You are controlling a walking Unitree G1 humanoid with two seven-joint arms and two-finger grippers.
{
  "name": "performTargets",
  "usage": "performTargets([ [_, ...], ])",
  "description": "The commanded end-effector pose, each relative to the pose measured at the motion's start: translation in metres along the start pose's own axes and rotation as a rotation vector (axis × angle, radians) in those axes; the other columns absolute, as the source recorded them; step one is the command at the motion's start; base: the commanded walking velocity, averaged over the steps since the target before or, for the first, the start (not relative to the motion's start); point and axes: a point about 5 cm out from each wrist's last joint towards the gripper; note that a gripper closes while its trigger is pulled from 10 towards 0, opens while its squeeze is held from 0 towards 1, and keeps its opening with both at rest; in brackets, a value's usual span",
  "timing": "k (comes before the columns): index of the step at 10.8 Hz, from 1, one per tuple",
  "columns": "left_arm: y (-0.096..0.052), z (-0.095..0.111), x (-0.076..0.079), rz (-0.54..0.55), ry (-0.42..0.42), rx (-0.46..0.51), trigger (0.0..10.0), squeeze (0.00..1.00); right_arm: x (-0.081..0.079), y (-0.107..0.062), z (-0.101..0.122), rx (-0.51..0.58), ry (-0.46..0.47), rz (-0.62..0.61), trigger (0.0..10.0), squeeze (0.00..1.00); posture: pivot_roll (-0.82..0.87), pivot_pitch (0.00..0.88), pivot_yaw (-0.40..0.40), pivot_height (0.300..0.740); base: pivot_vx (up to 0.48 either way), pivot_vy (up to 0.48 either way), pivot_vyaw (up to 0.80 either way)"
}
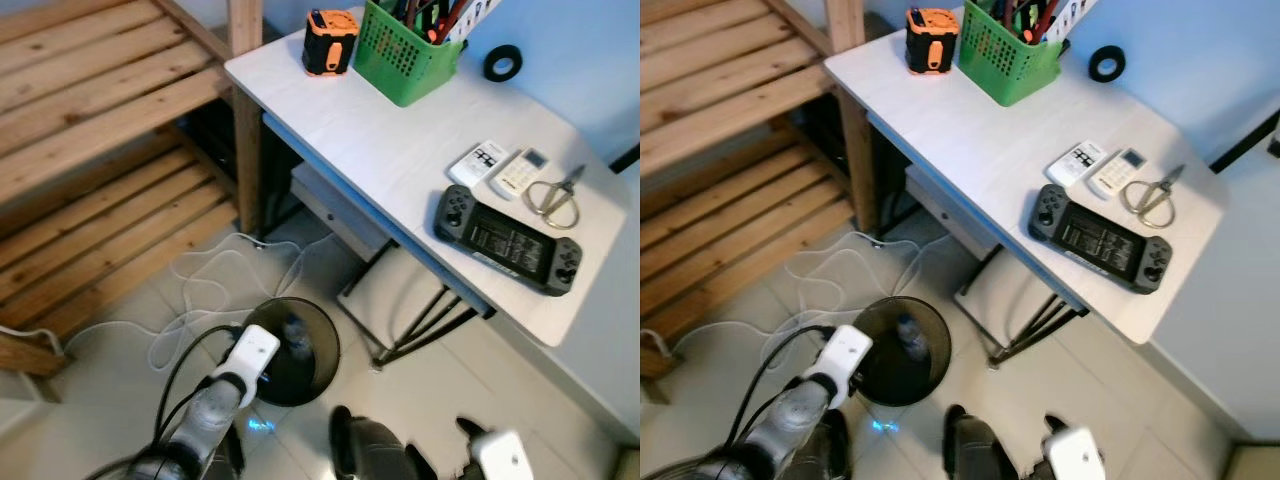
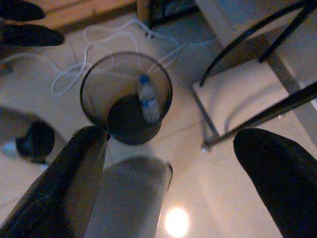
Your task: Clean up the room
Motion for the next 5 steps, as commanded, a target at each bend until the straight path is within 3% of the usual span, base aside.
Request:
performTargets([
  [1,-0.002,0.008,0.004,-0.017,-0.029,0.090,10.0,0.00,0.009,0.003,0.001,-0.001,0.012,-0.042,10.0,0.00,-0.26,0.199,-0.064,0.740,0.000,0.000,0.00],
  [2,-0.005,0.017,0.004,-0.028,-0.032,0.172,10.0,0.00,0.024,0.015,0.016,0.036,0.011,-0.075,10.0,0.00,-0.21,0.168,-0.051,0.740,0.000,0.000,0.00],
  [3,-0.012,0.043,-0.003,-0.015,-0.061,0.311,10.0,0.00,0.042,0.037,0.051,0.144,0.033,-0.116,10.0,0.00,-0.14,0.084,-0.008,0.740,0.000,0.000,0.00],
  [4,-0.019,0.073,-0.014,0.015,-0.127,0.381,10.0,0.00,0.042,0.051,0.069,0.216,0.044,-0.104,10.0,0.00,-0.09,0.012,0.013,0.740,0.000,0.000,0.00],
  [5,-0.022,0.092,-0.023,0.032,-0.142,0.420,10.0,0.00,0.039,0.060,0.072,0.239,0.058,-0.076,10.0,0.00,-0.07,0.000,0.021,0.740,0.000,0.000,0.00],
])
Point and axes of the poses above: a point about 5 cm out from each wrist's last joint towards the gripper, its own y axis pointing out of the wrist towards the gripper, its own z axis along the axis of the wrist's last joint, x = y × z, and after that the axes turned 2 degrees about y, right-handed
